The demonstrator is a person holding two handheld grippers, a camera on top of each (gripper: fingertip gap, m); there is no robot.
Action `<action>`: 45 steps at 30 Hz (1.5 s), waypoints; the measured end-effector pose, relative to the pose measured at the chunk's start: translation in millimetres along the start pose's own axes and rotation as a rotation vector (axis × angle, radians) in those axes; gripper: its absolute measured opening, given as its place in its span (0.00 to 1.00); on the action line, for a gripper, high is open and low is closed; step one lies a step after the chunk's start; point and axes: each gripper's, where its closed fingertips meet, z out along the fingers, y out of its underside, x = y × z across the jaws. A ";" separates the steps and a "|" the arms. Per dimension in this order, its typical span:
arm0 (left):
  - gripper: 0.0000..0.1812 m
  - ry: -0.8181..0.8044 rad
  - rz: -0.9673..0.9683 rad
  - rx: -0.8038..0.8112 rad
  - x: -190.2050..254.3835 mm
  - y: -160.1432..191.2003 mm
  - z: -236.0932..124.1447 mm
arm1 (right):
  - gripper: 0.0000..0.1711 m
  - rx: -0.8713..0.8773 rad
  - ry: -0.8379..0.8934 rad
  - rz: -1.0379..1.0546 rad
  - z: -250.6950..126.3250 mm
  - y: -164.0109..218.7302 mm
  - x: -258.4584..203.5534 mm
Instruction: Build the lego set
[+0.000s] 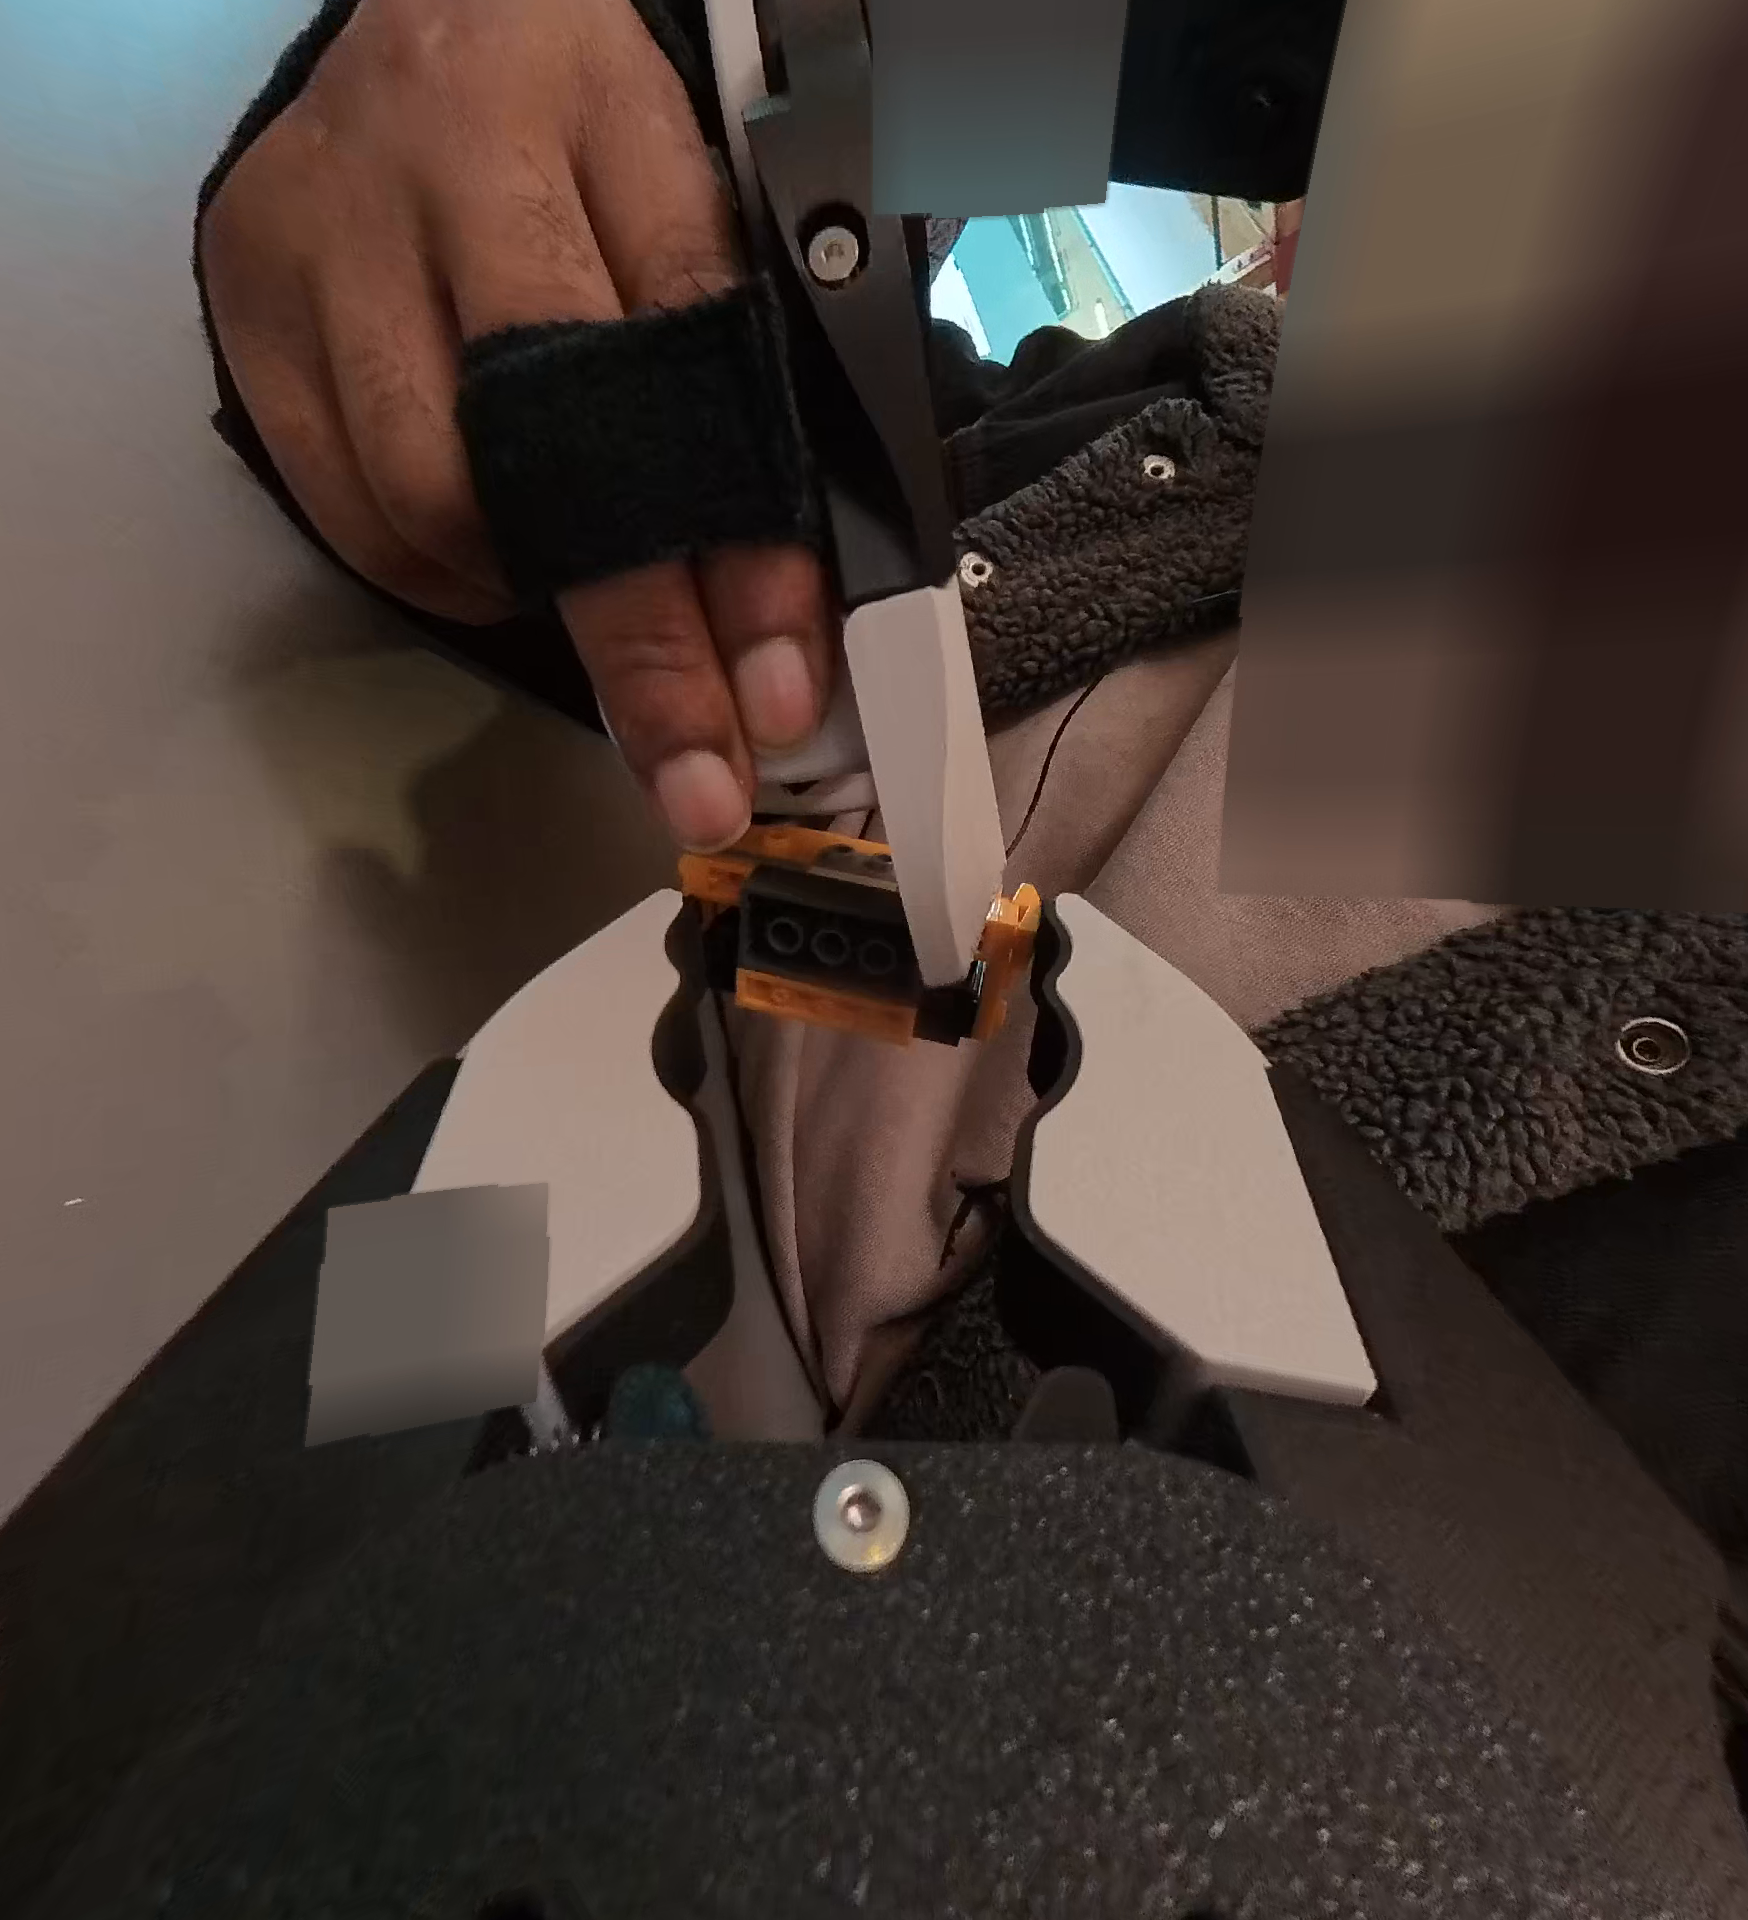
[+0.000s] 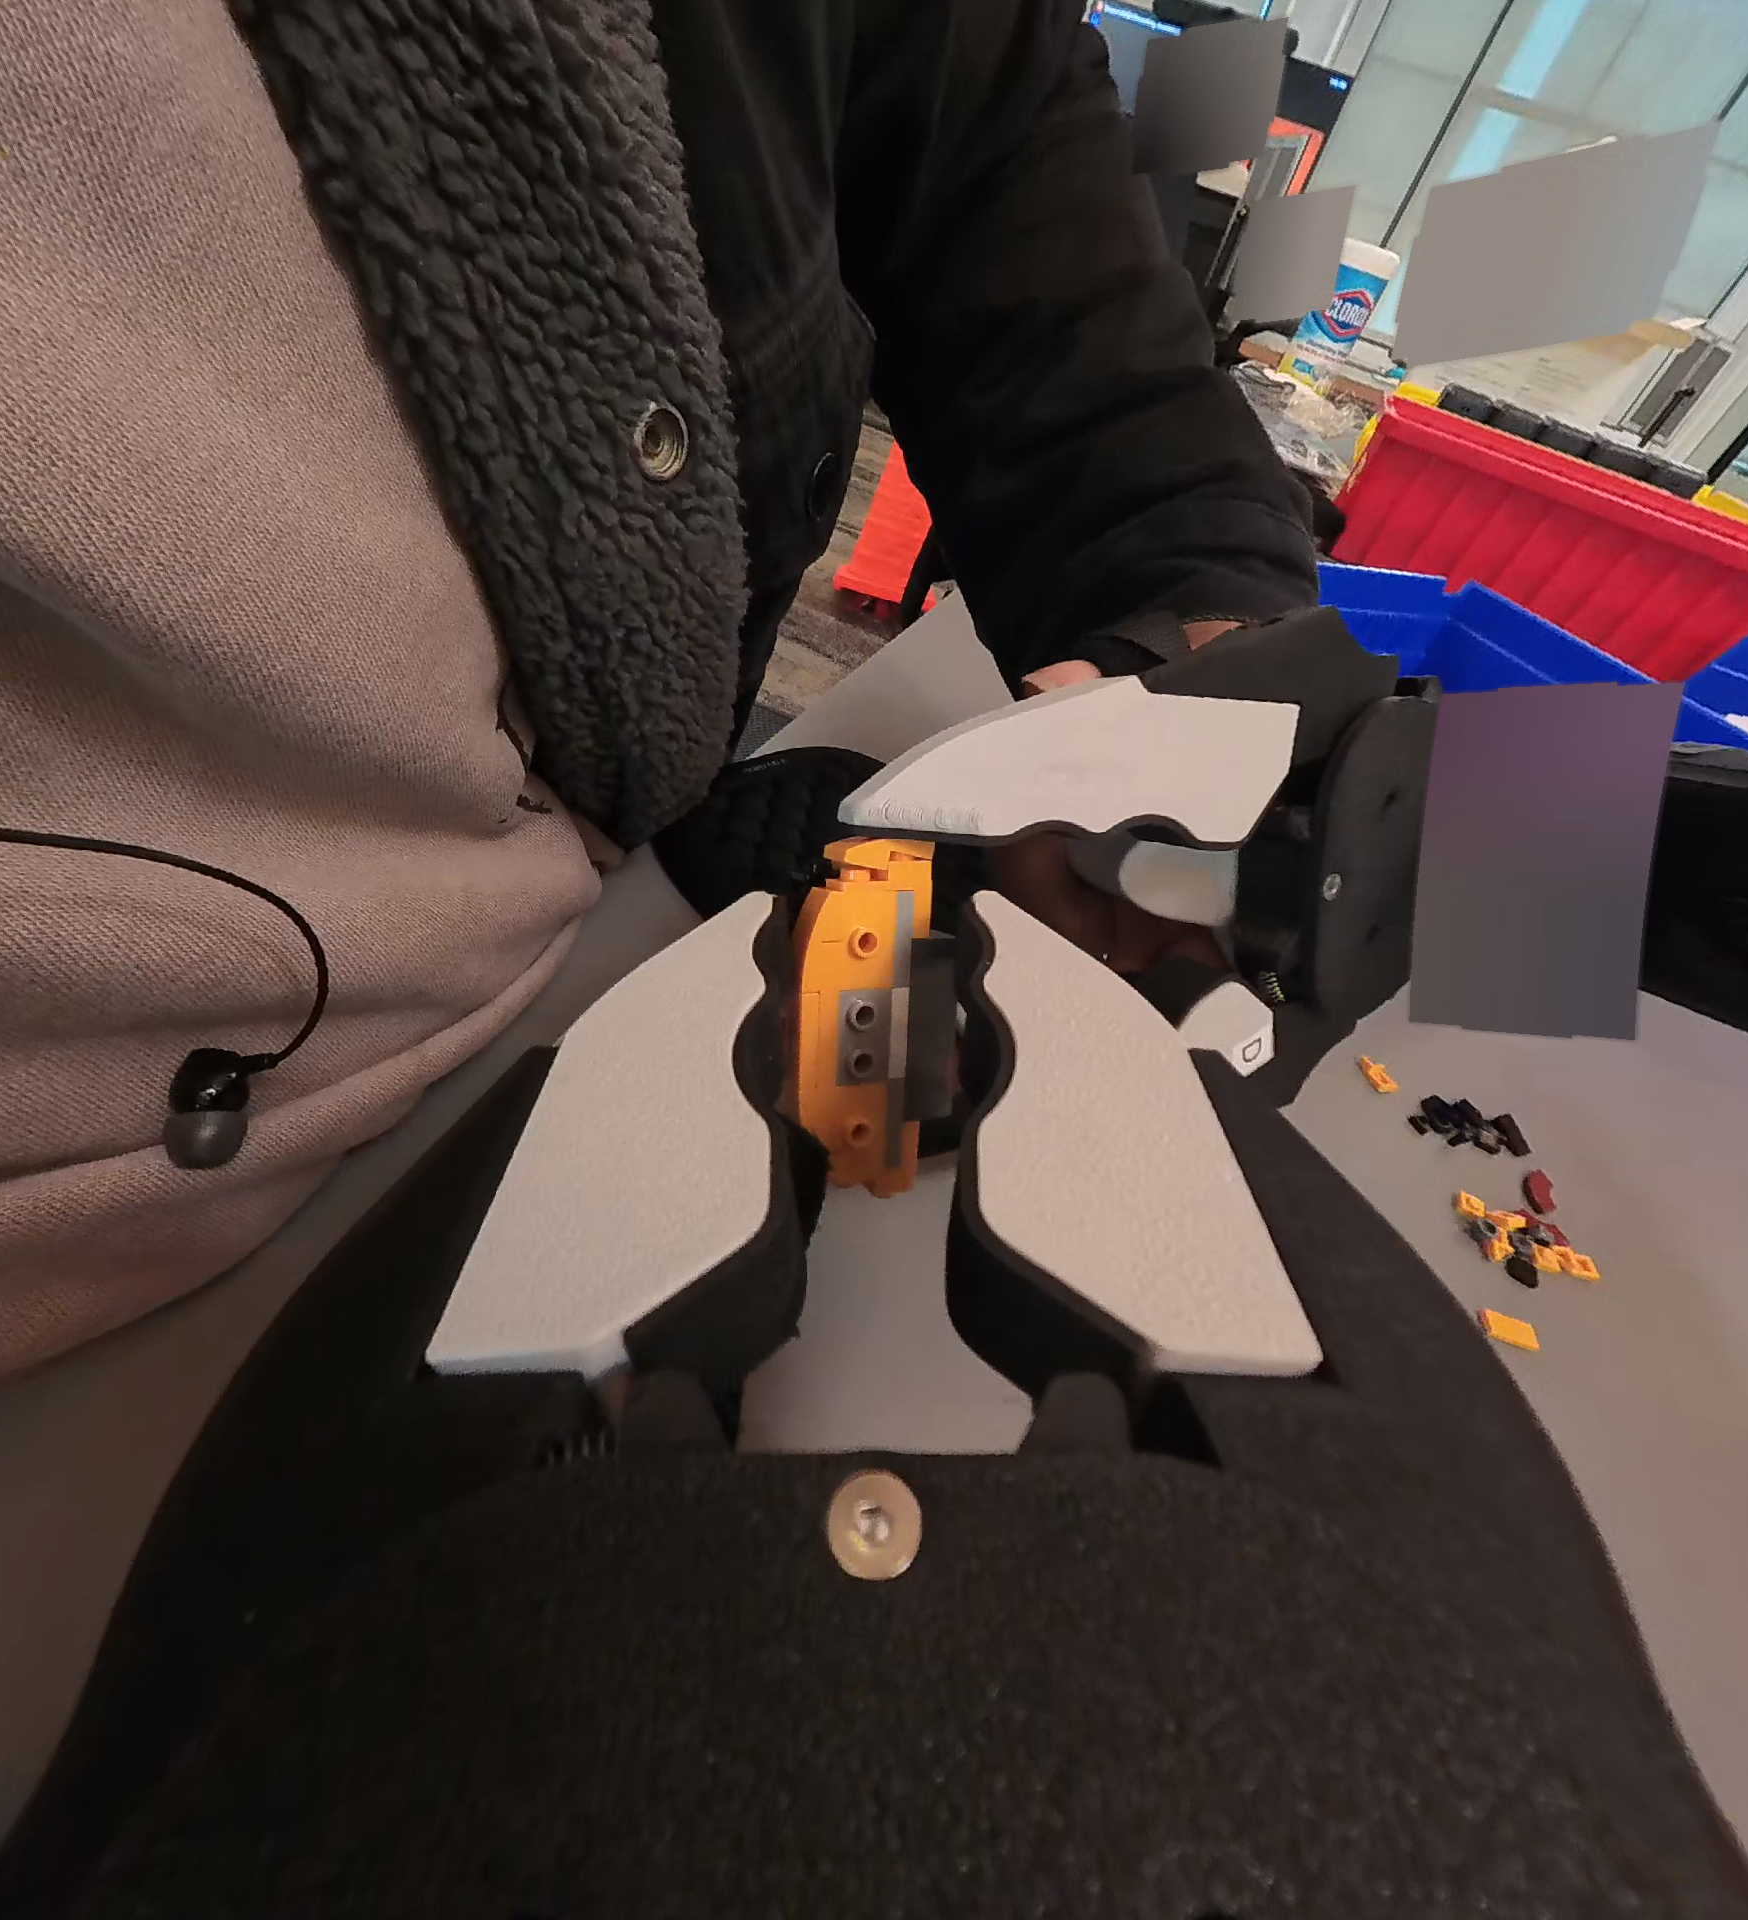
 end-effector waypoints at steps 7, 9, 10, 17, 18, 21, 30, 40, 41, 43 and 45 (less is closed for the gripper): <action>0.30 -0.010 0.020 0.006 2.1 -1.9 -1.2 | 0.17 0.010 0.007 0.011 -2.0 -0.1 2.3; 0.30 -0.009 0.032 -0.005 2.5 0.5 0.3 | 0.17 0.006 -0.005 0.006 -0.7 -0.1 -0.4; 0.30 -0.006 0.038 -0.004 3.2 0.8 0.7 | 0.17 0.011 -0.008 0.006 -0.6 -0.9 -0.9; 0.30 -0.011 0.035 -0.004 3.5 0.8 1.5 | 0.17 0.018 -0.014 0.008 -1.3 -1.6 -1.6; 0.30 -0.009 0.025 -0.001 3.3 0.9 1.5 | 0.17 0.017 -0.016 0.011 -1.3 -1.4 -1.7; 0.29 -0.006 0.007 0.002 2.8 2.9 1.8 | 0.17 0.009 -0.019 0.009 0.0 -0.6 -2.9; 0.29 -0.027 -0.001 0.019 0.6 4.6 2.2 | 0.17 -0.009 -0.022 0.008 1.3 1.7 -4.0; 0.30 -0.093 0.079 -0.009 -3.8 12.6 5.6 | 0.13 -0.044 -0.046 -0.024 8.0 3.6 -13.8; 0.30 -0.093 0.080 -0.008 -2.4 12.2 5.8 | 0.13 -0.032 -0.047 -0.014 7.7 2.1 -13.7; 0.30 -0.102 0.085 0.011 -2.3 10.5 4.3 | 0.13 -0.032 -0.037 -0.016 7.0 2.0 -11.6; 0.30 -0.099 0.107 0.002 -0.1 11.2 4.3 | 0.14 -0.037 -0.044 0.011 7.9 1.3 -12.2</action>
